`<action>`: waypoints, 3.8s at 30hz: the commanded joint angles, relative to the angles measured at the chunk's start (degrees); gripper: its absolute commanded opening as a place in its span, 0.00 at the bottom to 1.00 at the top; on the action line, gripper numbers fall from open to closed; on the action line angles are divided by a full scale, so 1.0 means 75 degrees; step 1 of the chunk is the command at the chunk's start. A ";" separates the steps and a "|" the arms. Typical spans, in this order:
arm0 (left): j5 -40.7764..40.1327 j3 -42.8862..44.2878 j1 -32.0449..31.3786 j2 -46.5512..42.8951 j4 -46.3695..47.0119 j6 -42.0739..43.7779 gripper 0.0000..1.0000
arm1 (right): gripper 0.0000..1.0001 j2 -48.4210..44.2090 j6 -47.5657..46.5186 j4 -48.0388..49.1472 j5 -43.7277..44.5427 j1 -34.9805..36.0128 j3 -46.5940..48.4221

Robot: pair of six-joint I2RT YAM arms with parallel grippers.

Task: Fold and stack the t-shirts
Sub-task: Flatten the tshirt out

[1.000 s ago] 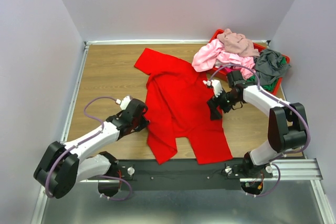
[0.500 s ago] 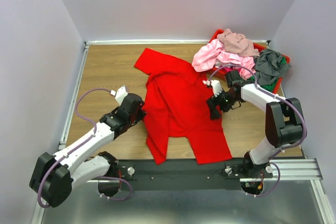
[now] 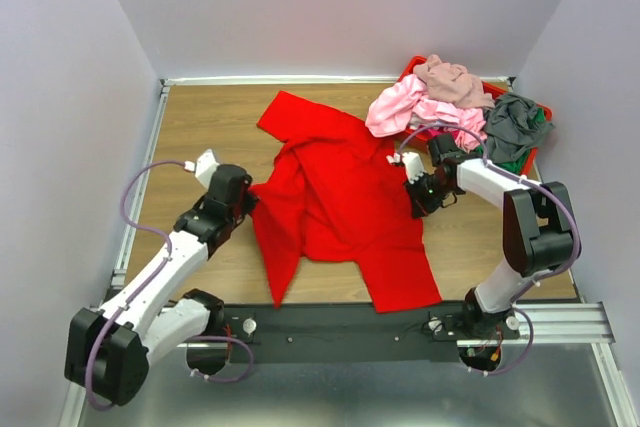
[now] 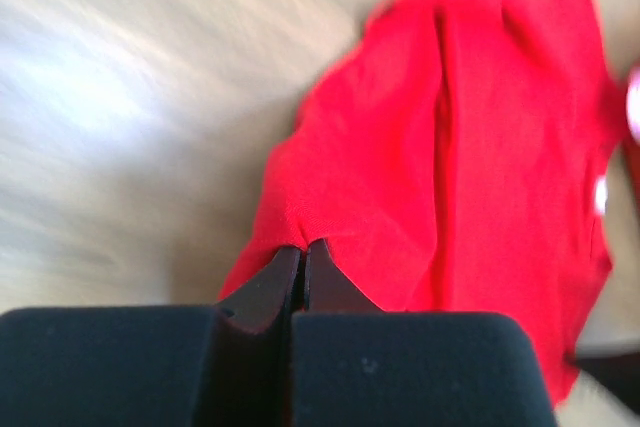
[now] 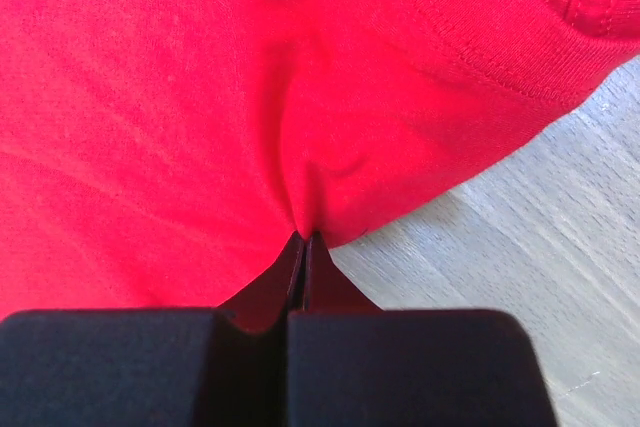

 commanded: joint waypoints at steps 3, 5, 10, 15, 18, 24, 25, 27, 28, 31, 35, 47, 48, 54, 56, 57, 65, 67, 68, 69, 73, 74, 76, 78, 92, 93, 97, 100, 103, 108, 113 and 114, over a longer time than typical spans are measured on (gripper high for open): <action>0.0425 0.0308 0.2123 0.0350 0.0789 0.0899 0.00 | 0.00 0.0347 0.0014 -0.0141 0.1009 -0.0002 -0.0226; 0.0835 0.0238 0.2872 0.0561 0.1211 0.0923 0.00 | 0.01 0.0382 0.0038 -0.0129 0.1103 -0.0002 -0.0226; 0.2079 0.0482 0.4656 0.1930 0.2114 0.0853 0.00 | 0.01 0.0382 0.0026 -0.0117 0.1173 -0.0002 -0.0226; 0.2290 0.1782 0.4903 0.3677 0.2080 0.1274 0.00 | 0.00 0.0371 0.0014 -0.0129 0.1150 -0.0002 -0.0226; 0.2815 0.2472 0.5091 0.4391 0.1612 0.1800 0.07 | 0.03 0.0277 -0.0032 -0.0129 0.1010 -0.0002 -0.0226; 0.3870 0.2465 0.5208 0.4069 0.1411 0.2808 0.33 | 0.67 -0.0097 -0.0243 -0.0292 0.0179 -0.0013 -0.0133; 0.3977 0.2348 0.5208 0.3857 0.1458 0.2856 0.40 | 0.77 -0.0168 -0.0290 -0.0351 0.0050 -0.0014 -0.0132; 0.4293 0.1973 0.5208 0.3142 0.1598 0.2927 0.59 | 1.00 -0.0389 -0.0395 -0.0375 -0.0302 -0.0014 -0.0121; 0.4353 0.1856 0.5220 0.2908 0.1657 0.2974 0.69 | 1.00 -0.0472 -0.0431 -0.0398 -0.0430 -0.0002 -0.0121; 0.4727 0.1469 0.5232 0.2052 0.1658 0.3067 0.89 | 1.00 -0.0869 -0.0583 -0.0387 -0.0899 -0.0013 -0.0097; 0.5654 0.0894 0.5243 0.1159 0.1879 0.2788 0.98 | 1.00 -0.1421 -0.0958 -0.0387 -0.1733 -0.0002 -0.0109; 0.6491 -0.0093 0.4648 -0.0069 0.0490 0.2037 0.95 | 0.83 -0.1528 -0.4697 -0.1934 -0.4396 0.0279 -0.0590; 0.5593 -0.0033 0.4425 -0.0350 0.0126 0.1897 0.93 | 0.81 -0.1504 -0.4488 -0.1829 -0.4277 0.0291 -0.0578; 0.3874 0.0051 0.2845 -0.0118 -0.2383 0.0772 0.75 | 0.79 -0.1867 -0.3386 -0.0810 -0.3375 0.0315 -0.0648; 0.3943 -0.0300 0.2619 -0.0222 -0.2362 0.0387 0.75 | 0.79 -0.1833 -0.3256 -0.0738 -0.3152 0.0326 -0.0648; 0.3839 -0.0371 0.2549 -0.0397 -0.2362 0.0245 0.75 | 0.79 -0.1809 -0.3151 -0.0715 -0.3093 0.0315 -0.0636; 0.3088 -0.0782 0.2079 -0.0165 -0.2363 -0.0448 0.79 | 0.83 -0.1703 -0.2822 -0.0574 -0.2764 0.0326 -0.0566; 0.2983 -0.0829 0.2079 -0.0060 -0.2175 -0.0600 0.79 | 0.83 -0.1703 -0.2763 -0.0516 -0.2705 0.0326 -0.0625; 0.2889 -0.0841 0.2079 -0.0001 -0.2082 -0.0635 0.79 | 0.83 -0.1692 -0.2751 -0.0515 -0.2670 0.0315 -0.0636; 0.2703 -0.0864 0.2079 0.0150 -0.2011 -0.0670 0.78 | 0.83 -0.1692 -0.2728 -0.0492 -0.2647 0.0326 -0.0648; 0.2338 -0.0864 0.2079 0.0783 -0.1718 -0.0706 0.75 | 0.83 -0.1645 -0.2669 -0.0469 -0.2565 0.0326 -0.0660; 0.2303 -0.0876 0.2079 0.0912 -0.1613 -0.0648 0.74 | 0.83 -0.1610 -0.2669 -0.0469 -0.2541 0.0326 -0.0648; 0.2221 -0.0981 0.2079 0.1194 -0.1379 -0.0600 0.72 | 0.83 -0.1587 -0.2646 -0.0457 -0.2459 0.0326 -0.0671; 0.2162 -0.1052 0.2079 0.1346 -0.1261 -0.0635 0.68 | 0.83 -0.1586 -0.2657 -0.0445 -0.2401 0.0315 -0.0695; 0.1588 -0.0139 0.2102 0.0738 -0.2407 -0.0717 0.80 | 0.82 -0.1551 -0.2787 -0.0445 -0.2494 0.0315 -0.0730; 0.1564 -0.0022 0.2114 0.0772 -0.2478 -0.0717 0.81 | 0.82 -0.1551 -0.2775 -0.0445 -0.2494 0.0315 -0.0730; 0.1927 -0.0032 0.2114 0.0972 -0.2690 -0.1009 0.79 | 0.82 -0.1598 -0.2740 -0.0445 -0.2483 0.0326 -0.0707; 0.2372 -0.0395 0.2114 0.1065 -0.2527 -0.1431 0.74 | 0.82 -0.1633 -0.2740 -0.0445 -0.2448 0.0326 -0.0707; 0.2221 -0.0338 0.2114 0.1393 -0.2595 -0.1619 0.71 | 0.82 -0.1692 -0.2751 -0.0445 -0.2365 0.0315 -0.0718; 0.1541 0.0342 0.2103 0.2329 -0.2936 -0.1515 0.71 | 0.82 -0.1785 -0.2751 -0.0457 -0.2412 0.0326 -0.0742; 0.1307 0.0565 0.2021 0.2776 -0.3054 -0.1538 0.69 | 0.82 -0.1832 -0.2705 -0.0457 -0.2389 0.0315 -0.0730; 0.1283 0.0589 0.2021 0.2846 -0.3042 -0.1514 0.68 | 0.82 -0.1844 -0.2681 -0.0457 -0.2389 0.0326 -0.0730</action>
